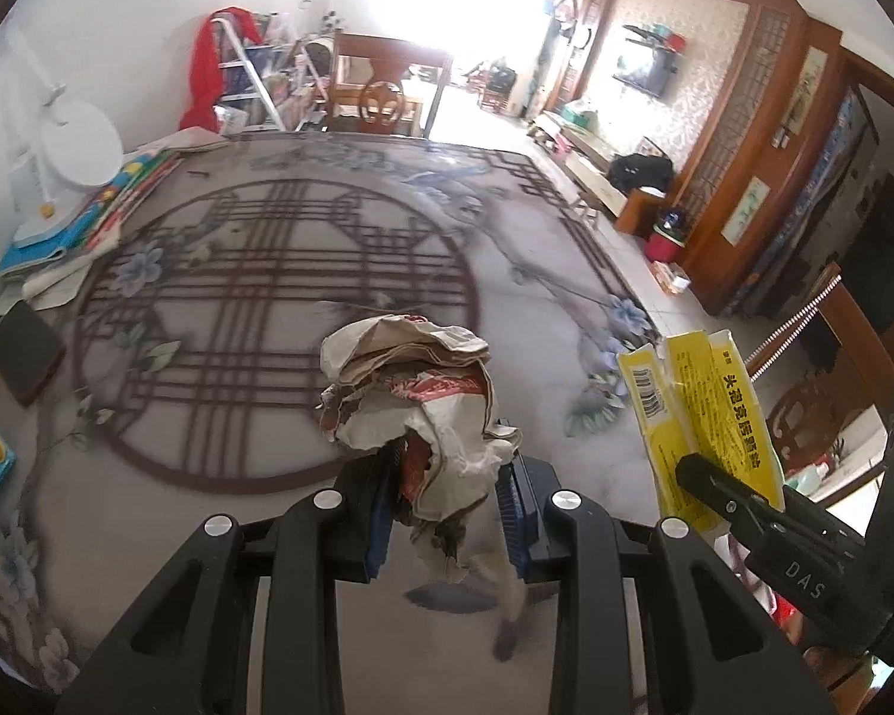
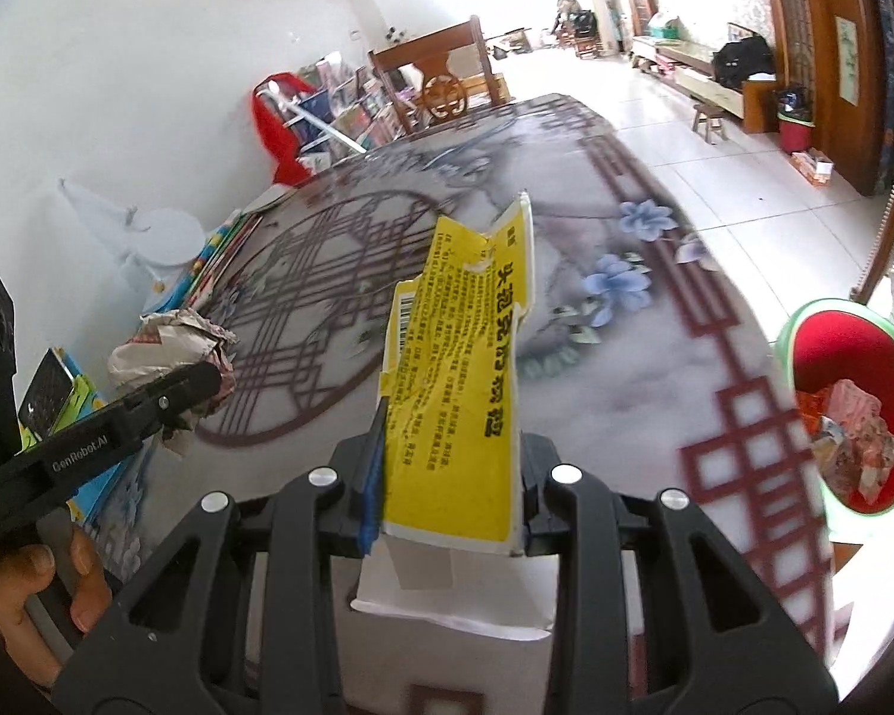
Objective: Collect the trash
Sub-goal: 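Carry foil wad and yellow packet to the red bucket and open both tools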
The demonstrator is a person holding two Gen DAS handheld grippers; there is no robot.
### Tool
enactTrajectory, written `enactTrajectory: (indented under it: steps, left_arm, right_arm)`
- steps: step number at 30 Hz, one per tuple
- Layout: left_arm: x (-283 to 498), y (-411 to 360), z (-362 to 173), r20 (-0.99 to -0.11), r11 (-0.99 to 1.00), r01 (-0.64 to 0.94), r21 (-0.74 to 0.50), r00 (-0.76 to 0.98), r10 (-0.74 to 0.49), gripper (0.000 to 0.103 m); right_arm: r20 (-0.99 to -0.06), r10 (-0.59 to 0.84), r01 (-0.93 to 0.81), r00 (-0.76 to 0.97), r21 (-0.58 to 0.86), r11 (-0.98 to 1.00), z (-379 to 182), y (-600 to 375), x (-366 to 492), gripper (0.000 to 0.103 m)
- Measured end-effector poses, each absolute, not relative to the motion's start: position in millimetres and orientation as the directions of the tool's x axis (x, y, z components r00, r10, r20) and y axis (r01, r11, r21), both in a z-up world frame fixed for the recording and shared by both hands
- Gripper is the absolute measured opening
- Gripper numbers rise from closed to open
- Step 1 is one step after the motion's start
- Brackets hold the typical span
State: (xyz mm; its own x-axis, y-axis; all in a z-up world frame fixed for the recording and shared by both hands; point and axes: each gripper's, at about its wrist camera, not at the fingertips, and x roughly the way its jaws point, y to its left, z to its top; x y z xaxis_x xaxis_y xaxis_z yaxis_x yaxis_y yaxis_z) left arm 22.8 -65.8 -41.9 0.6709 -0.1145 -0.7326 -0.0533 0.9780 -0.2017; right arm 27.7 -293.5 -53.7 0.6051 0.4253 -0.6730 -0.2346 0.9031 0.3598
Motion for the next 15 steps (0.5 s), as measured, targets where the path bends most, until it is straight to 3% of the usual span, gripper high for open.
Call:
enactTrajectory:
  steps: [15]
  left_arm:
    - [30.3,-119.9,-43.6,-0.747,0.984,0.047,-0.17,0.645,-0.16,0.028]
  right_arm:
    - [-0.648,0.383,-0.138,0.658,0.396,0.908,-52.2,-347.6,28.6,0.032]
